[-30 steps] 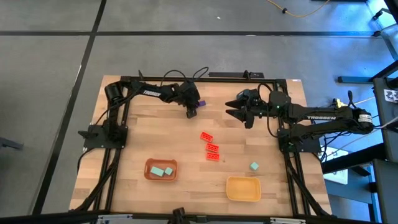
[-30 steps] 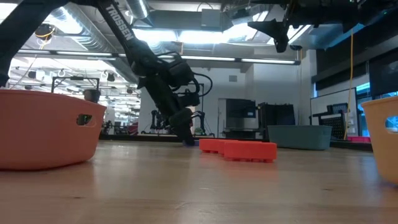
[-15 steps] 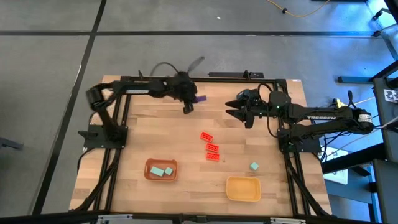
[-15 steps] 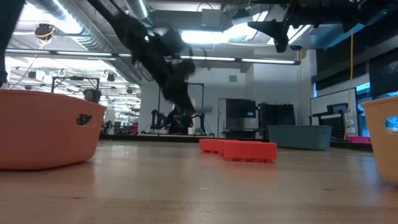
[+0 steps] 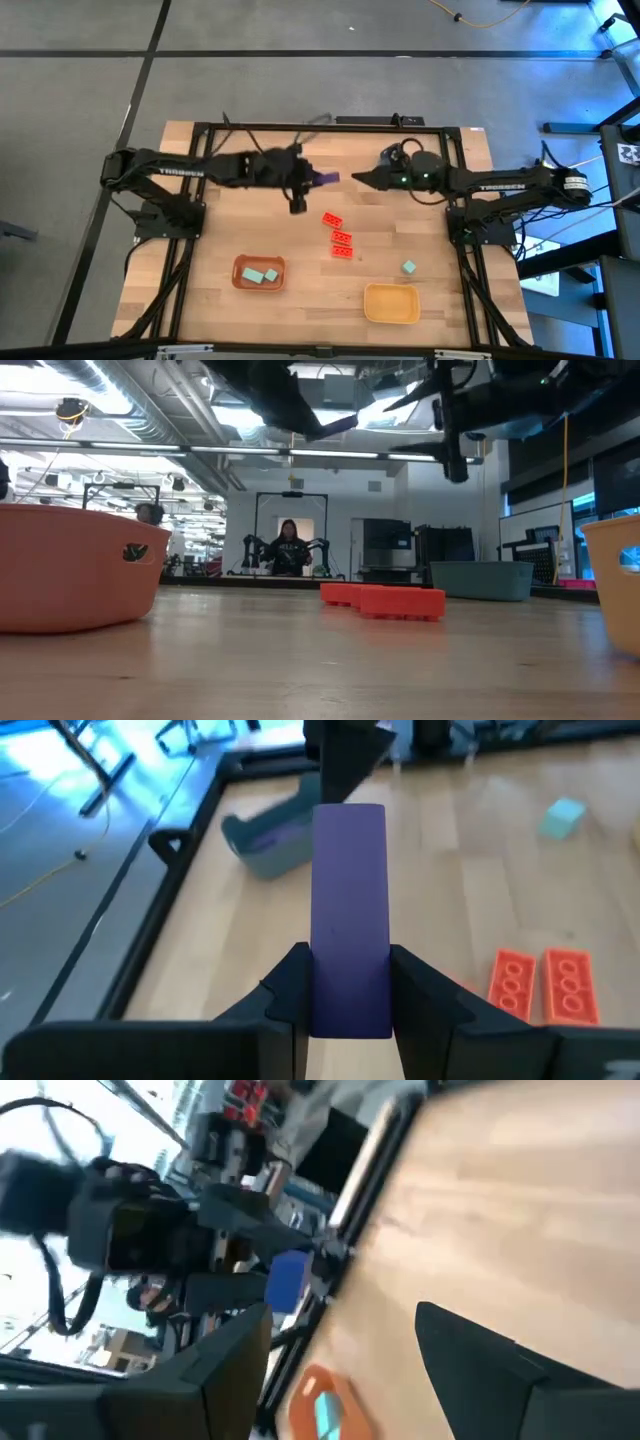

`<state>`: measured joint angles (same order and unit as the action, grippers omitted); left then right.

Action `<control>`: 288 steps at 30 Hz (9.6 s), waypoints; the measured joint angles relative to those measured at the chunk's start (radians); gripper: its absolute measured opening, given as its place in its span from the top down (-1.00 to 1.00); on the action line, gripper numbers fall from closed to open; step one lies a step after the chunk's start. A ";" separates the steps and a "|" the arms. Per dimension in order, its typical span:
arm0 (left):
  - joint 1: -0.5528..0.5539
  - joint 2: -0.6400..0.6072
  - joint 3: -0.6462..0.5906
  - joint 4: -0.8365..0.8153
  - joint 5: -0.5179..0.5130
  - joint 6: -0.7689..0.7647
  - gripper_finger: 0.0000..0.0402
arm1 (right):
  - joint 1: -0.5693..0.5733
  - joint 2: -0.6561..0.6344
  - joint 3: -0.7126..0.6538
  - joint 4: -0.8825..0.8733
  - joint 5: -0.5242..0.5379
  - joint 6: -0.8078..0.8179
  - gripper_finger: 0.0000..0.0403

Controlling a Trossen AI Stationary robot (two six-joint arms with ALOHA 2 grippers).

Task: Sort & place blocks by color
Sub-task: Put the violet block into the gray bin, then put the light blue block into the brown bin

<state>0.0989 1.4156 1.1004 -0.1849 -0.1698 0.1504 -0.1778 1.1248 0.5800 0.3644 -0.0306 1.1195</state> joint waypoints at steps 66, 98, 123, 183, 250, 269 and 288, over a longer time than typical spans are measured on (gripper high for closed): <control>-0.046 -0.565 -0.162 -0.080 -0.079 -0.185 -0.15 | -0.012 -0.063 0.014 -0.245 -0.070 -0.212 0.69; -0.048 -1.049 -0.607 0.329 -0.181 -0.385 -0.15 | -0.200 -0.156 0.288 -1.054 0.178 -0.335 0.69; -0.048 -1.049 -0.607 0.329 -0.189 -0.386 -0.15 | -0.509 0.441 0.444 -1.427 0.090 -0.711 0.69; -0.048 -1.048 -0.607 0.328 -0.173 -0.411 -0.15 | 0.088 -0.233 0.091 -0.089 0.020 -0.749 0.11; -0.048 -1.048 -0.607 0.328 -0.183 -0.411 -0.15 | 0.665 0.388 0.217 -1.140 -0.149 0.264 0.13; -0.047 -1.049 -0.607 0.328 -0.184 -0.410 -0.15 | 0.651 0.405 0.242 -1.201 -0.123 0.299 0.13; -0.047 -1.049 -0.607 0.329 -0.185 -0.410 -0.15 | 0.638 0.393 0.245 -1.273 -0.097 0.286 0.13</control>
<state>0.0521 0.3668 0.4931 0.1436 -0.3550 -0.2596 0.4599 1.5177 0.8246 -0.9085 -0.1277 1.4051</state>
